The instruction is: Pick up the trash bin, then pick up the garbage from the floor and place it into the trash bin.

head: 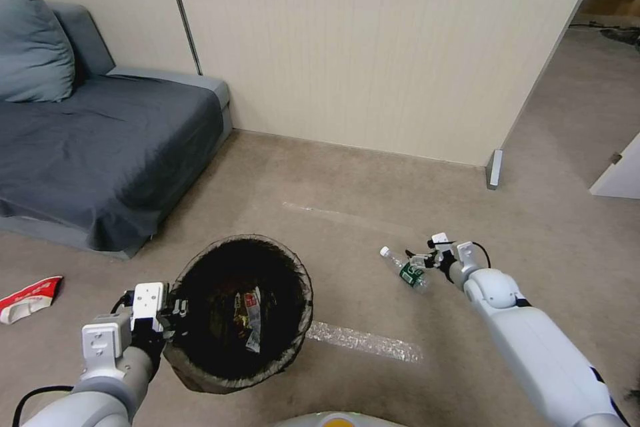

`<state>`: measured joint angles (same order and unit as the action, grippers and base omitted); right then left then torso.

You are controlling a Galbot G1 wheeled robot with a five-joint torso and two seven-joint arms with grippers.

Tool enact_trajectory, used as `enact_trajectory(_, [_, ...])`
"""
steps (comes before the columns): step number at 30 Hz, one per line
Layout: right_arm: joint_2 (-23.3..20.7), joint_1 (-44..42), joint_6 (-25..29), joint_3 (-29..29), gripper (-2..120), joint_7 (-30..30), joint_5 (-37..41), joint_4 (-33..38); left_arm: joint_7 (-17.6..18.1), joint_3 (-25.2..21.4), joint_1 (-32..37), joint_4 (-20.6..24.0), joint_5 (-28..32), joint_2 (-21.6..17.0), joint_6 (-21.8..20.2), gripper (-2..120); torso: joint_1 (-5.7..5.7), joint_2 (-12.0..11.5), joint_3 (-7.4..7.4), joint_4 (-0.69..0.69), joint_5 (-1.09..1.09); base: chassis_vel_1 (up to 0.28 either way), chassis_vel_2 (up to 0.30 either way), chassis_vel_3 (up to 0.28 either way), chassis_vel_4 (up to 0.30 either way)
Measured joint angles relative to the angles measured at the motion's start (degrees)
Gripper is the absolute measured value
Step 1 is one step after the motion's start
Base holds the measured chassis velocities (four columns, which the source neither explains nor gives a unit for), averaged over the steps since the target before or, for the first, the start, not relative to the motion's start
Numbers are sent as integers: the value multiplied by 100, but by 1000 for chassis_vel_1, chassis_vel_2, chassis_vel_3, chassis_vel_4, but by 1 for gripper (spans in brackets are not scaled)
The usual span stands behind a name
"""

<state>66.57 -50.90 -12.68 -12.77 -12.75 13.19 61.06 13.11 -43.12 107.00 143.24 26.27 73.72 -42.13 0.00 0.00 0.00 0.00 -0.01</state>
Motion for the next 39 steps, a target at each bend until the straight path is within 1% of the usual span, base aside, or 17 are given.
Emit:
enact_trajectory(1, [0, 0, 0, 0, 100, 0, 0, 0, 0, 0, 0, 0, 0, 0, 0, 1, 0, 0, 0, 0, 0, 0, 0, 0, 0])
enact_trajectory(3, [221, 63, 156, -21, 100, -24, -241, -356, -12, 9, 13, 0, -6, -12, 0, 1, 0, 0, 0, 0, 1, 0, 0, 0, 0])
enact_trajectory(4, [221, 63, 156, -21, 100, -24, -241, -356, -12, 9, 13, 0, -6, -12, 0, 1, 0, 0, 0, 0, 1, 0, 0, 0, 0])
enact_trajectory(6, [364, 87, 226, -39, 100, -26, -337, -544, -15, 9, 32, 0, -11, -18, 0, 1, 0, 0, 0, 1, 0, 0, 0, 0, 0])
enact_trajectory(14, [631, 91, 368, -79, 100, -54, -598, -856, -24, 2, 80, 0, -18, -63, 0, 1, 0, 0, 0, 0, 0, 0, 0, 0, 0])
enact_trajectory(23, [696, 90, 354, -115, 100, 61, -640, -986, -30, -17, 79, 0, -13, -79, 0, 1, 0, 0, 0, 0, 0, 0, 0, 0, 0])
enact_trajectory(24, [687, 90, 352, -127, 97, 73, -641, -1012, -31, -17, 73, 0, -12, -79, 0, 1, 0, 0, 0, 0, 0, 0, 0, 0, 0])
enact_trajectory(25, [687, 90, 352, -127, 97, 73, -641, -1012, -31, -17, 73, 0, -12, -79, 0, 1, 0, 0, 0, 0, 0, 0, 0, 0, 0])
enact_trajectory(26, [673, 89, 349, -138, 96, 86, -640, -1025, -31, -13, 63, 0, -12, -76, 0, 1, 0, 0, 0, 0, -1, 0, 0, 0, 0])
enact_trajectory(29, [655, 55, 350, -167, 81, 106, -635, -1037, -34, 30, 20, 0, -14, -55, 0, 1, -1, 0, 0, -1, -1, 0, 0, 0, 0])
enact_trajectory(30, [655, 55, 350, -167, 81, 106, -635, -1037, -34, 30, 20, 0, -14, -55, 0, 1, -1, 0, 0, -1, -1, 0, 0, 0, 0])
enact_trajectory(33, [654, 0, 377, -194, 66, 125, -633, -1053, -37, 37, -1, 0, -15, -50, 0, 1, 0, 0, -1, -1, -3, 0, 0, 0, 0])
enact_trajectory(34, [654, 0, 377, -194, 66, 125, -633, -1053, -37, 37, -1, 0, -15, -50, 0, 1, 0, 0, -1, -1, -3, 0, 0, 0, 0])
enact_trajectory(36, [655, -18, 384, -200, 57, 127, -631, -1059, -37, 26, -1, 0, -14, -57, 0, 1, 0, 1, -1, -1, -4, 0, 0, 0, 0])
enact_trajectory(37, [655, -18, 384, -200, 57, 127, -631, -1059, -37, 26, -1, 0, -14, -57, 0, 1, 0, 1, -1, -1, -4, 0, 0, 0, 0])
enact_trajectory(39, [680, -26, 388, -202, 45, 127, -630, -1067, -37, 22, 0, 0, -11, -60, 0, 1, 0, 1, -1, -2, -4, 0, 0, 0, 0])
